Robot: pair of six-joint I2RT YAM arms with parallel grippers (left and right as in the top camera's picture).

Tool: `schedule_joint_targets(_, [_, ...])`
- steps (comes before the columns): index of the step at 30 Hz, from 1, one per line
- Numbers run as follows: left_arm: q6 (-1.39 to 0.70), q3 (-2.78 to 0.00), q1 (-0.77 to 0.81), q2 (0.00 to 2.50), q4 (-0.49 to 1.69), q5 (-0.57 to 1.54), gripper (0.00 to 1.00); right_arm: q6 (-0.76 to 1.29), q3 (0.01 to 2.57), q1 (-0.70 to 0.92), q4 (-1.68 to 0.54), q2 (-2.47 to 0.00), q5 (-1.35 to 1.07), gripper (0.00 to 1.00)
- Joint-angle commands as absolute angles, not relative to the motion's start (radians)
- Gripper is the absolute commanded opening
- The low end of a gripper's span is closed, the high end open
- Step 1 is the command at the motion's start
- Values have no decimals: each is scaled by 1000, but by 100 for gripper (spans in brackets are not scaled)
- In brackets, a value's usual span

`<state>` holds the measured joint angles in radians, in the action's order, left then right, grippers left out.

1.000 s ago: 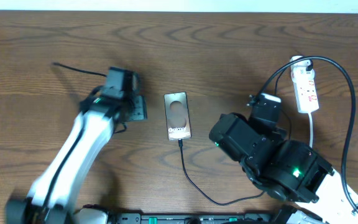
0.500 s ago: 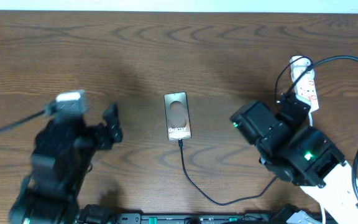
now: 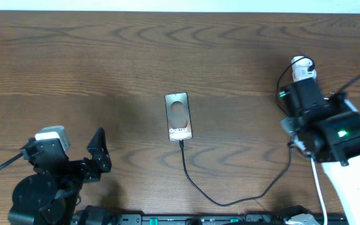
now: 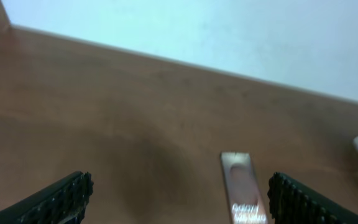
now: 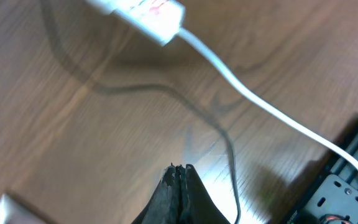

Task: Plug charger to phone and switch on socket
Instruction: 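Retract the left arm and move the right gripper to the power strip, then press the power strip's orange switch down with the right gripper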

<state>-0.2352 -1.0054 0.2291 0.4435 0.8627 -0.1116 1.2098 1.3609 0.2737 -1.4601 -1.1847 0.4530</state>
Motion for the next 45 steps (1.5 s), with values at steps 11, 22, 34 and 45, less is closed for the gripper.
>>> schedule_joint_targets(11, [-233, -1014, 226, 442, 942, -120, 92, 1042, 1371, -33, -1427, -1185, 255, 1])
schedule_joint_targets(22, [-233, -1014, 226, 442, 988, -117, 93, 1107, 1368, -130, -1423, -1248, 227, 1])
schedule_joint_targets(34, [-233, -1014, 226, 442, 995, -117, 93, 1005, 1414, -340, -1280, -1519, 14, 1])
schedule_joint_targets(45, [-233, -1014, 226, 442, 995, -117, 93, 1005, 1682, -370, -1276, -1791, -34, 1])
